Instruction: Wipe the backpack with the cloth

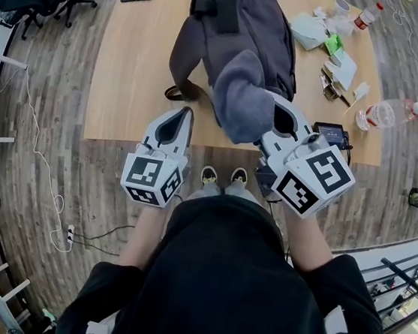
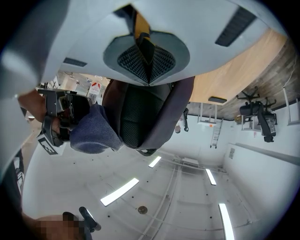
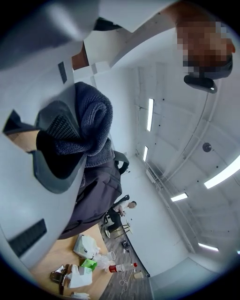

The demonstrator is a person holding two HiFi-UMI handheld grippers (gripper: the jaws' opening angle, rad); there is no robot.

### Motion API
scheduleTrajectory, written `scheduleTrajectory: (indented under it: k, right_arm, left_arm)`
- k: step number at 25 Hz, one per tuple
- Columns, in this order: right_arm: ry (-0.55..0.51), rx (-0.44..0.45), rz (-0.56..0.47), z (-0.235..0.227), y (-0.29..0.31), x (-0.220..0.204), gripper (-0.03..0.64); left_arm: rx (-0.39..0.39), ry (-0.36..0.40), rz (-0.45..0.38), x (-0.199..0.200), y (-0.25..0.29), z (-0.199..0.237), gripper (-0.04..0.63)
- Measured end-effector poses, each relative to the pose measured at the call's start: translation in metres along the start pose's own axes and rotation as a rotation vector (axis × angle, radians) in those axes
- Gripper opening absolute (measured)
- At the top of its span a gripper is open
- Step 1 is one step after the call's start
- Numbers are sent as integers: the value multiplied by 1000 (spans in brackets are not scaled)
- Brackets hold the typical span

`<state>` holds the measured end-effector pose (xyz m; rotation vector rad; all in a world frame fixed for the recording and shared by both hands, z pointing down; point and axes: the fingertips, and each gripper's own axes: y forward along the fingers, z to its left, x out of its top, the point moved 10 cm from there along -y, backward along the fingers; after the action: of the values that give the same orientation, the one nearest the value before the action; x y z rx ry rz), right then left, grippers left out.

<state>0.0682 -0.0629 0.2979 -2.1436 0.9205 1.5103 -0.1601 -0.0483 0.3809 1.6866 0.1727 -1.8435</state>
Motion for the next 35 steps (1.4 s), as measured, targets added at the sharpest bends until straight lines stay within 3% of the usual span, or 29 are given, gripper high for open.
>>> scheduleTrajectory:
  k: [10, 14, 17, 21, 28, 32, 35]
  right_arm:
    - [-3, -74, 53, -13, -5, -33, 60]
    - [77, -93, 71, -23, -7, -57, 58]
    - [116, -123, 145, -30, -5, -85, 60]
    - [299, -155, 205, -50, -2, -132, 60]
    - [338, -161, 199, -57, -1, -149, 60]
    - [496, -251, 294, -70, -3, -189, 60]
    - [540, -309, 329, -87, -3, -214, 60]
  left_arm:
    - [-16, -2, 11, -5, 3, -7, 17]
    - [-25, 0, 16, -7, 4, -10, 16]
    - [-31, 0, 19, -9, 3, -13, 17]
    - [-36, 0, 29, -11, 3, -14, 16]
    - [-34, 2, 37, -14, 2, -19, 17]
    - [-45, -1, 40, -15, 2, -20, 16]
    - [-43, -3, 43, -15, 1, -18, 17]
